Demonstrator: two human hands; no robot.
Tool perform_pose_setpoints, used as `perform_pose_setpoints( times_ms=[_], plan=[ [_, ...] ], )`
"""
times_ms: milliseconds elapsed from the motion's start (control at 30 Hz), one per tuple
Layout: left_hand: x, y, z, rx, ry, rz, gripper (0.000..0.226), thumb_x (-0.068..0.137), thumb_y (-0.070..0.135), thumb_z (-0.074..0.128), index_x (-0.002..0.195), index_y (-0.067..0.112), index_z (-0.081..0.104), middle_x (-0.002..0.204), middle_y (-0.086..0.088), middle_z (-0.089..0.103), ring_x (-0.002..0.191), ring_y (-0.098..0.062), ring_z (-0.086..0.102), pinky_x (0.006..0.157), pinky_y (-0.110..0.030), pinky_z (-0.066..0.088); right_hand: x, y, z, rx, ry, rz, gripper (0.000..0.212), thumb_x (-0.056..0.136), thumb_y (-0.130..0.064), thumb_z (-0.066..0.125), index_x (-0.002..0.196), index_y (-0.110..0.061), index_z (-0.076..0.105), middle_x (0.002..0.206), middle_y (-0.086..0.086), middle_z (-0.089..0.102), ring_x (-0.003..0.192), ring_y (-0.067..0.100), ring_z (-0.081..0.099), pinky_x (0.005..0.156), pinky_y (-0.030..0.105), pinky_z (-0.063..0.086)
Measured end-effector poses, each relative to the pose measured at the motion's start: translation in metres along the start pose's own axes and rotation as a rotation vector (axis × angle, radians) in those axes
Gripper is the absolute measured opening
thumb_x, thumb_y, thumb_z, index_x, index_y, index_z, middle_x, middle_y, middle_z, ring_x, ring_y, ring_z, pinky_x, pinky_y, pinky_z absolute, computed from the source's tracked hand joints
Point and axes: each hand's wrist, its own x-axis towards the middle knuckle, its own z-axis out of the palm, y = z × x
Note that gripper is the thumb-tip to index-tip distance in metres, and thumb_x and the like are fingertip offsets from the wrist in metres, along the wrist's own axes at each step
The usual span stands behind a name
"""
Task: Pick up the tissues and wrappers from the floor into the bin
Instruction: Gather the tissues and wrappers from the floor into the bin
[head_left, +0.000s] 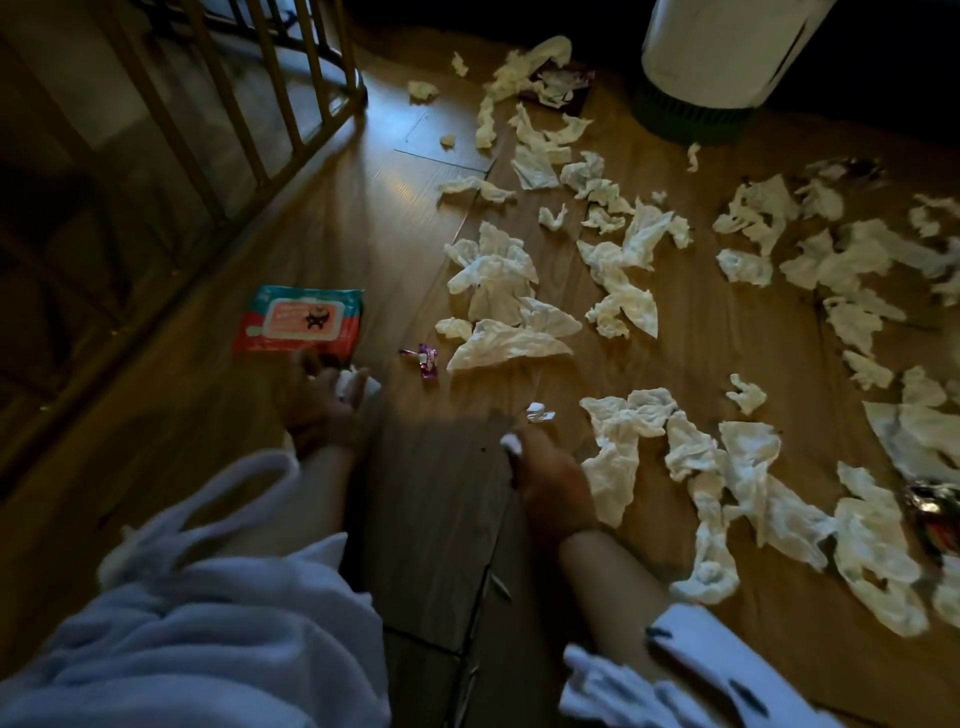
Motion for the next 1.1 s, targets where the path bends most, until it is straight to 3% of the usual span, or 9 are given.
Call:
perform_pose_setpoints(
  times_ms=[100, 200, 333, 567, 767, 833, 900, 1000, 1100],
  plan=[
    [0.009, -0.014, -0.006, -0.084, -0.062, -0.125, 0.056, 0.089, 0.042, 0.054, 0.127, 0.001, 0.048, 0.137, -0.016, 0.044, 0.128, -0.032, 0.037, 0.103, -0.029, 0.024, 0.036, 0.009, -0.006, -0.069, 0.047, 0.122, 0.028, 0.089, -0.021, 0.055, 0.116, -0.011, 0.055, 0.125, 0.010, 0.051, 0.106, 0.027, 0.055, 0.087, 0.035, 0.047],
    [0.001, -0.028, 0.000, -0.119, -0.085, -0.064, 0.060, 0.079, 0.051, 0.061, 0.114, 0.002, 0.057, 0.123, -0.021, 0.054, 0.115, -0.037, 0.049, 0.105, -0.040, 0.034, 0.045, 0.019, -0.004, -0.107, -0.007, 0.282, 0.030, 0.095, -0.023, 0.042, 0.123, -0.016, 0.049, 0.127, 0.008, 0.049, 0.114, 0.028, 0.051, 0.087, 0.030, 0.039],
    [-0.020, -0.012, 0.000, 0.082, -0.110, 0.057, 0.034, 0.092, 0.030, 0.054, 0.109, 0.002, 0.059, 0.118, -0.021, 0.056, 0.111, -0.036, 0.048, 0.094, -0.043, 0.038, 0.016, 0.008, 0.000, -0.201, -0.185, 0.071, 0.032, 0.095, -0.017, 0.044, 0.127, -0.015, 0.045, 0.130, 0.008, 0.047, 0.112, 0.025, 0.052, 0.093, 0.033, 0.044],
    [-0.038, 0.048, 0.026, -0.193, -0.148, 0.180, 0.033, 0.088, 0.029, 0.060, 0.114, 0.009, 0.056, 0.111, -0.017, 0.060, 0.103, -0.032, 0.057, 0.083, -0.034, 0.043, 0.015, 0.034, -0.040, -0.062, 0.315, 0.299, 0.042, 0.083, -0.026, 0.039, 0.109, 0.000, 0.061, 0.108, 0.021, 0.058, 0.101, 0.033, 0.056, 0.089, 0.036, 0.043],
    [-0.057, 0.071, 0.045, -0.368, -0.198, 0.207, 0.037, 0.089, 0.030, 0.058, 0.125, 0.024, 0.054, 0.126, -0.010, 0.057, 0.113, -0.020, 0.053, 0.092, -0.039, 0.048, -0.013, 0.062, -0.049, -0.321, -0.149, 0.274, 0.057, 0.088, -0.050, 0.050, 0.139, -0.030, 0.036, 0.151, 0.004, 0.030, 0.142, 0.024, 0.023, 0.113, 0.042, 0.023],
    [-0.063, 0.071, 0.048, -0.342, -0.210, 0.222, 0.037, 0.091, 0.028, 0.055, 0.128, 0.023, 0.053, 0.126, -0.011, 0.057, 0.116, -0.023, 0.053, 0.095, -0.040, 0.046, -0.030, 0.050, -0.037, -0.454, -0.060, 0.100, 0.051, 0.079, -0.040, 0.063, 0.127, -0.024, 0.053, 0.131, 0.008, 0.057, 0.121, 0.025, 0.054, 0.101, 0.039, 0.041],
    [-0.068, 0.073, 0.050, -0.297, -0.206, 0.230, 0.034, 0.092, 0.025, 0.054, 0.124, 0.016, 0.057, 0.123, -0.012, 0.058, 0.114, -0.025, 0.054, 0.092, -0.035, 0.045, -0.043, 0.043, -0.024, -0.260, -0.068, 0.018, 0.039, 0.076, -0.028, 0.055, 0.113, -0.016, 0.059, 0.108, 0.014, 0.067, 0.095, 0.030, 0.067, 0.080, 0.040, 0.056],
    [-0.078, 0.085, 0.053, -0.289, -0.223, 0.199, 0.030, 0.090, 0.023, 0.056, 0.116, 0.008, 0.061, 0.118, -0.014, 0.060, 0.112, -0.028, 0.054, 0.093, -0.038, 0.045, -0.045, 0.042, -0.043, -0.050, 0.046, 0.120, 0.040, 0.085, -0.029, 0.047, 0.114, -0.007, 0.061, 0.116, 0.018, 0.062, 0.107, 0.030, 0.060, 0.094, 0.040, 0.049],
    [-0.090, 0.101, 0.062, -0.311, -0.287, 0.267, 0.028, 0.089, 0.023, 0.059, 0.108, 0.004, 0.064, 0.116, -0.015, 0.061, 0.111, -0.028, 0.055, 0.092, -0.036, 0.044, -0.031, 0.057, -0.089, 0.083, 0.445, 0.330, 0.031, 0.087, -0.012, 0.055, 0.116, -0.001, 0.057, 0.117, 0.021, 0.058, 0.110, 0.031, 0.055, 0.096, 0.026, 0.039]
  ],
)
